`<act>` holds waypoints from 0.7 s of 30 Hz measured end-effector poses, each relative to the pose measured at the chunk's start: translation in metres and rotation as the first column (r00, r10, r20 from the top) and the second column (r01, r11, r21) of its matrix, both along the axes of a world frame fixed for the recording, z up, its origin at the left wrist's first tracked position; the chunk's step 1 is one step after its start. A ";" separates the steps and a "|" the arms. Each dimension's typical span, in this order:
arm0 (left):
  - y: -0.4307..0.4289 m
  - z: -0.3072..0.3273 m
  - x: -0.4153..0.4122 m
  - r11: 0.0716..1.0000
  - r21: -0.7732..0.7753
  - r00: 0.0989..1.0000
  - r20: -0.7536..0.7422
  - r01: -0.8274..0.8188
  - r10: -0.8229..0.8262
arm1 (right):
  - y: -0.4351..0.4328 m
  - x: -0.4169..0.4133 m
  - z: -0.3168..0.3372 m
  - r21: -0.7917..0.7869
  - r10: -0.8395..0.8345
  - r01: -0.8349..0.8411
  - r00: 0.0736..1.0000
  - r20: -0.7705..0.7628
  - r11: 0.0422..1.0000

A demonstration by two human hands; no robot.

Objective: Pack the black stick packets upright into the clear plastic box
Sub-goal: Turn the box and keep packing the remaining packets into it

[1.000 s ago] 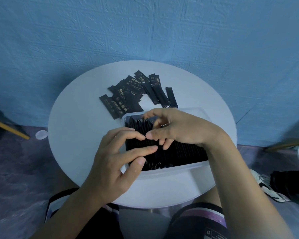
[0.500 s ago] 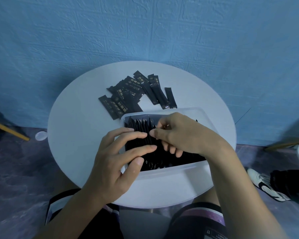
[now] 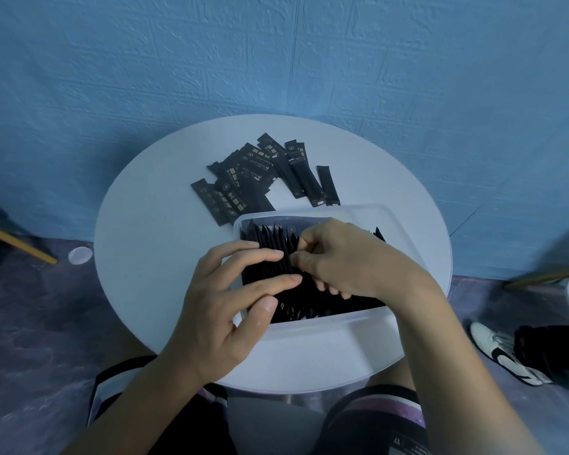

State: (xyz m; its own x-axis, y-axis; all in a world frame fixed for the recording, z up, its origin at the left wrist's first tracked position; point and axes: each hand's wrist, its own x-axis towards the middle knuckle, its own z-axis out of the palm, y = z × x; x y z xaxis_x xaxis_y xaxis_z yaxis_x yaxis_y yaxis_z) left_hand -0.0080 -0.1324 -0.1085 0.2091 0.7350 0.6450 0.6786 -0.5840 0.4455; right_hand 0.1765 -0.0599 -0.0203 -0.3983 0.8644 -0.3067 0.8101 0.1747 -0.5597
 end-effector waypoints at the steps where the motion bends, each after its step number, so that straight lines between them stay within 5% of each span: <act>1: 0.000 0.000 0.000 1.000 0.002 1.000 0.000 0.000 0.000 | 0.000 -0.001 -0.001 0.014 -0.013 0.013 1.000 -0.003 1.000; 21: 0.006 0.017 0.004 0.993 -0.089 0.987 -0.128 0.082 -0.094 | 0.033 0.015 0.017 -0.129 0.077 -0.100 0.983 -0.168 0.987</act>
State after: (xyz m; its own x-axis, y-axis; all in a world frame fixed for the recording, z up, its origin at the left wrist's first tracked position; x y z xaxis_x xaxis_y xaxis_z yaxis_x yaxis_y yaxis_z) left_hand -0.0039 -0.1266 -0.0919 0.3545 0.7599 0.5448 0.6822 -0.6087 0.4051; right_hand 0.1915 -0.0274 -0.0035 -0.5253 0.7780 -0.3446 0.6916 0.1543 -0.7056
